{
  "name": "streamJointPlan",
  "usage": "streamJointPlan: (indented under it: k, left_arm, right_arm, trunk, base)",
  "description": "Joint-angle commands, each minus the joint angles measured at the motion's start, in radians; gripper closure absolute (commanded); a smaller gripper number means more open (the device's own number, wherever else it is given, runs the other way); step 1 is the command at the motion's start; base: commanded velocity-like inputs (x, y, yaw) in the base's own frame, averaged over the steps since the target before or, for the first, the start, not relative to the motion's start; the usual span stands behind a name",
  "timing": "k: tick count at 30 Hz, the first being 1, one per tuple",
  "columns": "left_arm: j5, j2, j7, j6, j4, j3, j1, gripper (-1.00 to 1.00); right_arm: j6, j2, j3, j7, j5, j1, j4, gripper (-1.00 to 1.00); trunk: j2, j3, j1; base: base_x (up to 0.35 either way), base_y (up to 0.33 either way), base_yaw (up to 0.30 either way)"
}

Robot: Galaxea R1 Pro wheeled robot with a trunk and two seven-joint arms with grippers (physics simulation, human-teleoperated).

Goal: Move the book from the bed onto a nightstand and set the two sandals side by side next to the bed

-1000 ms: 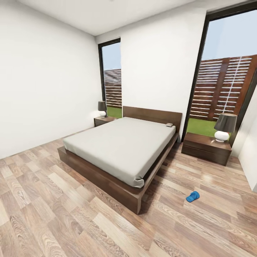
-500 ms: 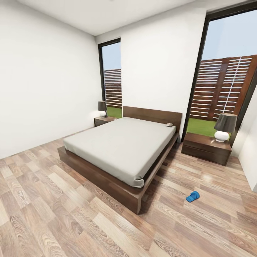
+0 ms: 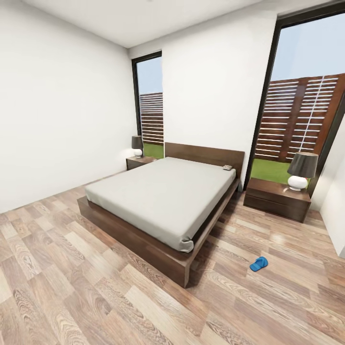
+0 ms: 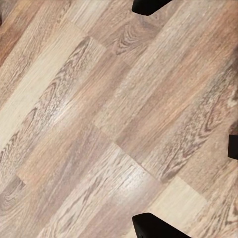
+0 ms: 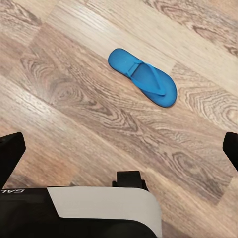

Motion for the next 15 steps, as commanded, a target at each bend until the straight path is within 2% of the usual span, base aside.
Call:
streamJointPlan:
  k: [1,12,14,15]
  left_arm:
    - [0.009,0.0,0.0,-0.001,-0.001,-0.001,0.0,-1.0]
    - [0.009,0.002,0.0,-0.001,-0.006,0.0,0.0,-1.0]
    - [0.009,0.004,-0.002,-0.001,-0.011,0.001,0.0,-1.0]
    - [0.009,0.007,-0.002,-0.001,-0.027,0.001,0.0,-1.0]
  right_arm:
    - [-0.003,0.0,-0.002,0.0,-0.001,0.0,-0.001,-1.0]
    - [-0.001,-0.001,-0.002,0.0,-0.001,0.0,-0.001,-1.0]
    - [0.006,-0.005,-0.006,0.0,-0.002,0.0,-0.006,-1.0]
    - [0.011,-0.018,-0.011,0.0,-0.002,0.0,-0.018,-1.0]
  trunk:
    - [0.0,-0.001,0.0]
    - [0.0,-0.001,0.0]
    - [0.0,-0.001,0.0]
    - [0.0,-0.001,0.0]
  base:
    - [0.0,0.0,0.0]
    - [0.0,0.0,0.0]
    - [0.0,0.0,0.0]
    - [0.0,0.0,0.0]
